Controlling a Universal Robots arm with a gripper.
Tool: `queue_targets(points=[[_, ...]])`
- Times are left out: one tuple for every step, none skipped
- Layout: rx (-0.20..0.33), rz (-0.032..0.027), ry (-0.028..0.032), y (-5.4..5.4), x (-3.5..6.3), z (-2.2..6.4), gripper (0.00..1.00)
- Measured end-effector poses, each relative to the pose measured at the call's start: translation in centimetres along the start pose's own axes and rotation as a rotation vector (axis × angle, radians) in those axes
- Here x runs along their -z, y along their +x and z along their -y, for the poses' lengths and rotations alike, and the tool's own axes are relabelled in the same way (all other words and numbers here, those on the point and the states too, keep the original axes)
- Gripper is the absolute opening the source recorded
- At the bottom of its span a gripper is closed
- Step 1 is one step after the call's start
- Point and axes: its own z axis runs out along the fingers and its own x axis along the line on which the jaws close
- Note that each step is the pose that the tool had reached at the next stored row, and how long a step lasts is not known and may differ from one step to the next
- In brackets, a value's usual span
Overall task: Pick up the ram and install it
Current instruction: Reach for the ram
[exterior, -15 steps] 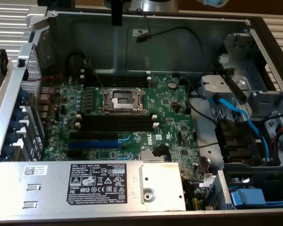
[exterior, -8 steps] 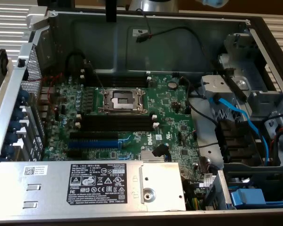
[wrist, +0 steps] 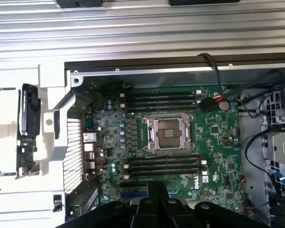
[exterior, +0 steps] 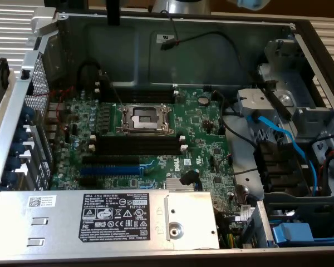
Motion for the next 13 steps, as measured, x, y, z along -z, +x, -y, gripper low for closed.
queue_targets(points=[[0.000, 0.0000, 0.0001, 0.2, 0.00, 0.02, 0.10], [0.000, -0.0001, -0.0002, 0.5, 0.01, 0.07, 0.10], [0.000, 0.0000, -0.0006, 0.7, 0.01, 0.10, 0.10], [0.000, -0.0002, -0.0010, 0.9, 0.02, 0.14, 0.10], [0.000, -0.0005, -0.0019, 1.0, 0.02, 0.17, 0.10], [0.000, -0.0028, -0.0034, 1.1, 0.03, 0.25, 0.10], [0.000, -0.0038, -0.0040, 1.1, 0.03, 0.30, 0.10], [0.000, -0.0045, -0.0040, 1.2, 0.03, 0.34, 0.10], [-0.001, -0.0064, -0.0041, 1.2, 0.03, 0.38, 0.10], [-0.001, -0.0088, -0.0038, 1.3, 0.04, 0.39, 0.10], [-0.001, -0.0114, -0.0035, 1.3, 0.04, 0.39, 0.10], [-0.001, -0.0129, -0.0035, 1.3, 0.04, 0.40, 0.10], [-0.002, -0.0135, -0.0035, 1.4, 0.04, 0.41, 0.10]])
